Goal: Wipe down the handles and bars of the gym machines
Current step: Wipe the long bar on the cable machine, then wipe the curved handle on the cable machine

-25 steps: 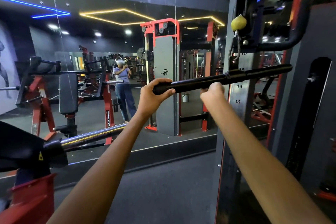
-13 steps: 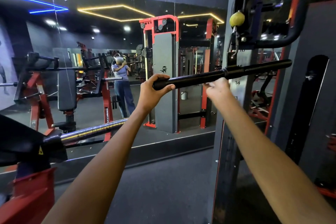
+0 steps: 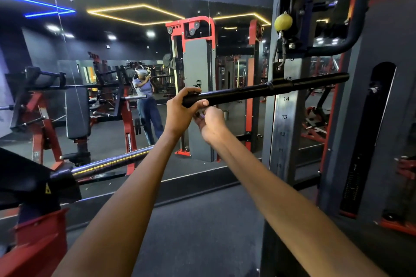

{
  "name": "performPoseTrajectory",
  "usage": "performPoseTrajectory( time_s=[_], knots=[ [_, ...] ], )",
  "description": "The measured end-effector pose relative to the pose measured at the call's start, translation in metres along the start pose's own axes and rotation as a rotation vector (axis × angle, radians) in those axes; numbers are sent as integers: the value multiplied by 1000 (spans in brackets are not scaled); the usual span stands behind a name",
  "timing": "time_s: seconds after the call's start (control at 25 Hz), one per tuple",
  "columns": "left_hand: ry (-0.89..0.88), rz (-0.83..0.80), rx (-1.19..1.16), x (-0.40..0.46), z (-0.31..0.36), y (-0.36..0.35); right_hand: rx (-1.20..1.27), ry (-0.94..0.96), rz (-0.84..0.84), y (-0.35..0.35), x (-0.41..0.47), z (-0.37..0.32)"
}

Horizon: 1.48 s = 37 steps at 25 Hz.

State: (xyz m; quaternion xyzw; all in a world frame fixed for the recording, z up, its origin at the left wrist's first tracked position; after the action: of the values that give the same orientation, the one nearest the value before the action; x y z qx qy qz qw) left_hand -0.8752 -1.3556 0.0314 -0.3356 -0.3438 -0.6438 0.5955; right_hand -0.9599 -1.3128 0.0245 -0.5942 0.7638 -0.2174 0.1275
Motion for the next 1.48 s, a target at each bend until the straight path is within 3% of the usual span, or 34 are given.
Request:
performPoseTrajectory(
  time_s=[0.12, 0.24, 0.44, 0.56, 0.64, 0.88, 1.12, 1.28, 1.48],
  knots=[
    [20, -31, 69, -3, 0, 1, -309, 38, -24, 42, 4, 3],
    [91, 2, 104, -18, 4, -3, -746, 118, 141, 96, -1, -3],
    [115, 229, 228, -108, 25, -41, -1331, 499, 330, 168, -45, -2],
    [172, 117, 274, -172, 48, -80, -1421, 772, 459, 208, -103, 4],
    [157, -8, 322, -212, 66, -109, -1405, 816, 574, 244, -143, 7],
    [313, -301, 388, -331, 116, -186, -1520, 697, 724, 363, -258, 28],
    [468, -493, 360, -462, 166, -253, -1576, 429, 733, 455, -380, 71],
    [549, -662, 417, -501, 174, -289, -1600, 217, 663, 497, -407, 76],
    [616, -734, 406, -497, 174, -339, -1670, 99, 683, 547, -400, 53]
  ],
)
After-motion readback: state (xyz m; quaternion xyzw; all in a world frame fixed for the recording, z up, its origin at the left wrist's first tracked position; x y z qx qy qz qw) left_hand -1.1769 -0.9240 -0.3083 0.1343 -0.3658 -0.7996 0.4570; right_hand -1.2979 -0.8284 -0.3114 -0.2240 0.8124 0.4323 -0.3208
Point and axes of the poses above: each hand's wrist, its own x-axis towards the middle knuckle, its own y-axis out of the back of the hand, z = x × y, the point moved 3 cm from there along x, towards the middle knuckle, and after that the axes turned 15 degrees about -x, right-handed, at the moved point
